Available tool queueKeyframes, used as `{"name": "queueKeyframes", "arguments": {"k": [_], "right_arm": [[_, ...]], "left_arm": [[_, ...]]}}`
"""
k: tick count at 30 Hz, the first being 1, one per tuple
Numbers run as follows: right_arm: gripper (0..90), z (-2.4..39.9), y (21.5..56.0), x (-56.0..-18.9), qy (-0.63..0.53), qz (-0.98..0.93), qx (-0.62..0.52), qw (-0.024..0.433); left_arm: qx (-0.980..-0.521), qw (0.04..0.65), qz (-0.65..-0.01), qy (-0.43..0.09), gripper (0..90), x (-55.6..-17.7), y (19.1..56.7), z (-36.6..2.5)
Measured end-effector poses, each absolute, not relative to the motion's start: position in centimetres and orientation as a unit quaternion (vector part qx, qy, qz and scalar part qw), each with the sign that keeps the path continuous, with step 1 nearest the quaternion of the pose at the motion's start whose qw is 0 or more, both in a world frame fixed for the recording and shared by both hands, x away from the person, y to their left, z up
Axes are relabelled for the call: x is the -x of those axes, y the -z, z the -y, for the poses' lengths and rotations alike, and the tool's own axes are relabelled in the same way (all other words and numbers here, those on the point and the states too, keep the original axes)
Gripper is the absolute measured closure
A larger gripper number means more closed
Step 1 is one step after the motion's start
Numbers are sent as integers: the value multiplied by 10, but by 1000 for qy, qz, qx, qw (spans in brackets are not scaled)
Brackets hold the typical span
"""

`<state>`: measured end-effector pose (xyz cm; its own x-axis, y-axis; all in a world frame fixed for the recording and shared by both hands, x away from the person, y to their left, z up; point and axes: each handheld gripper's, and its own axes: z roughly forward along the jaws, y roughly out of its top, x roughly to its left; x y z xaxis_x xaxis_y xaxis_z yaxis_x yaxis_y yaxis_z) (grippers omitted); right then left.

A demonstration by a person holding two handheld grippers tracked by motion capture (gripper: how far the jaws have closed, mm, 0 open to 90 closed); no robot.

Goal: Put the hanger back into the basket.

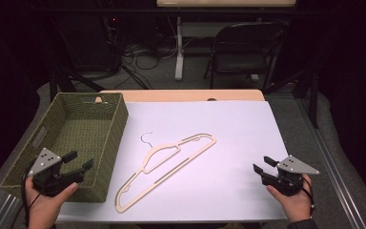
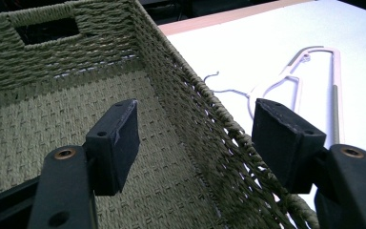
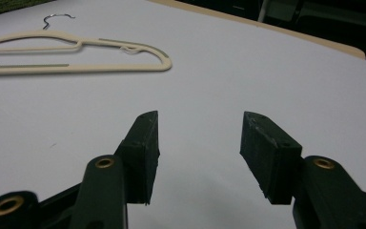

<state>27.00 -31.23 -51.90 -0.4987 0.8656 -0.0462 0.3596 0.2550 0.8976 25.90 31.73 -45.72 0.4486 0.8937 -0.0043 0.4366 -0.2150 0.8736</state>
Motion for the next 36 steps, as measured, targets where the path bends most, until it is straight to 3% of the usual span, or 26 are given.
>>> {"name": "queueKeyframes", "arguments": {"k": [7, 13, 19, 36], "right_arm": [[461, 313, 522, -273, -444, -743, -424, 267], [436, 309, 516, -272, -432, -743, -424, 287], [324, 309, 512, -276, -426, -739, -439, 283], [307, 281, 453, -313, -405, -781, -385, 279]], "left_arm": [[-731, 434, -456, -264, 282, -260, 458, -316], [-724, 442, -462, -259, 272, -257, 456, -319], [-723, 446, -461, -257, 272, -257, 454, -319], [-727, 443, -460, -252, 272, -258, 454, -316]]}}
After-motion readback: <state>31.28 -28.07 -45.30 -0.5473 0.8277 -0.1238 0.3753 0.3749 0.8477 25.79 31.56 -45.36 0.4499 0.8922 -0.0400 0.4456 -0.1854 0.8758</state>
